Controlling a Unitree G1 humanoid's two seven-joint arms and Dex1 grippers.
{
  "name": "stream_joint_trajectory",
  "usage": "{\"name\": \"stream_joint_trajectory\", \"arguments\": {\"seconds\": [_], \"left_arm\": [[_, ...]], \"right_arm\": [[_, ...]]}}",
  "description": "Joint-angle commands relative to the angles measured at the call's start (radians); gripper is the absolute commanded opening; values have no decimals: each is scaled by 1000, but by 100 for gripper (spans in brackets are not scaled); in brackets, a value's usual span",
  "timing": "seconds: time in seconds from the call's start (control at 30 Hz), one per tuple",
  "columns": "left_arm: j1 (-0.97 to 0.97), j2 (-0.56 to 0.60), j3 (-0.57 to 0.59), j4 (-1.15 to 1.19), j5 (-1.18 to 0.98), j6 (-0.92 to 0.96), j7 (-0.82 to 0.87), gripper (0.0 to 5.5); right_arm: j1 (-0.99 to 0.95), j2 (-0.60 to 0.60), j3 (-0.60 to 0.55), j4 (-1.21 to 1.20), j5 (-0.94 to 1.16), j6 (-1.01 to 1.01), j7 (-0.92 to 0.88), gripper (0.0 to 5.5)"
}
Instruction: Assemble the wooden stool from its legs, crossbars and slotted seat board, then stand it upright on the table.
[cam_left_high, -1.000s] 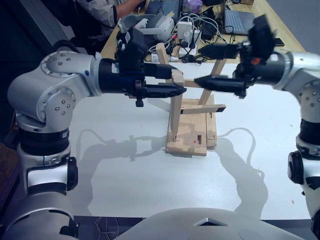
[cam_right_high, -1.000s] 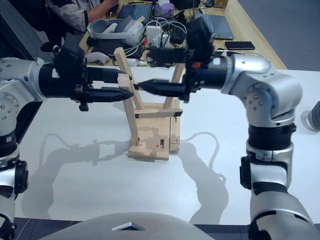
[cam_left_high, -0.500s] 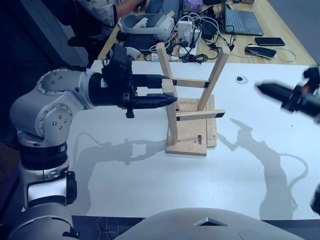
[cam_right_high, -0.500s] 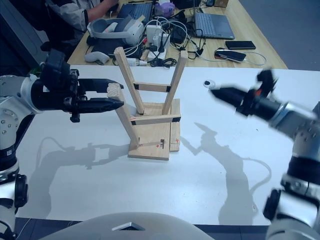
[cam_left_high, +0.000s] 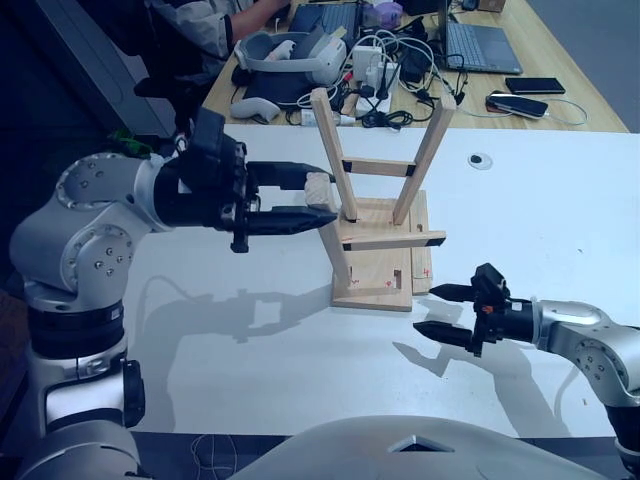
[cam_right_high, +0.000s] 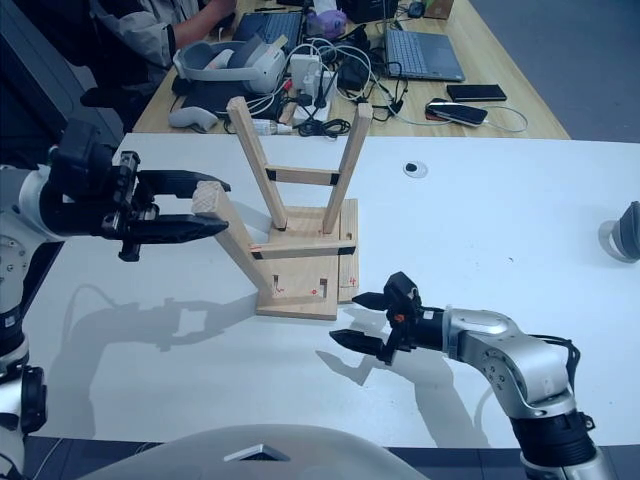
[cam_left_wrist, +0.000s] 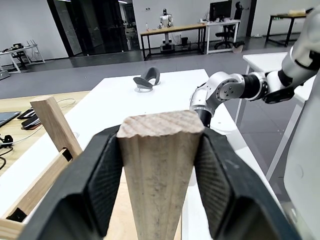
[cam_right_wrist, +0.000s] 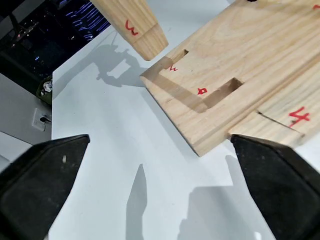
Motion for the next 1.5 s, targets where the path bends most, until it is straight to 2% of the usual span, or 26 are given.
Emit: {"name": "stream_joint_trajectory", "arguments": {"seconds": [0.03, 0.43, 0.63, 1.07, 1.5], "left_arm": [[11, -2, -37, 0, 64, -69, 4, 202], [9, -28, -92, -4, 99, -155, -8, 202], [52, -31, -110, -28, 107, -179, -15, 202], [124, -23, -175, -37, 146, -265, -32, 202], [89, 44, -95, -79, -5, -151, -28, 202]], "right_arm": [[-79, 31, 97, 9, -99, -83, -17, 540], [-202, 74, 239, 148, -257, -201, 21, 540], [-229, 73, 227, 196, -254, -176, 41, 540], [-261, 80, 248, 288, -379, -264, 10, 540], [-289, 133, 188, 399, -413, -306, -51, 540]]}}
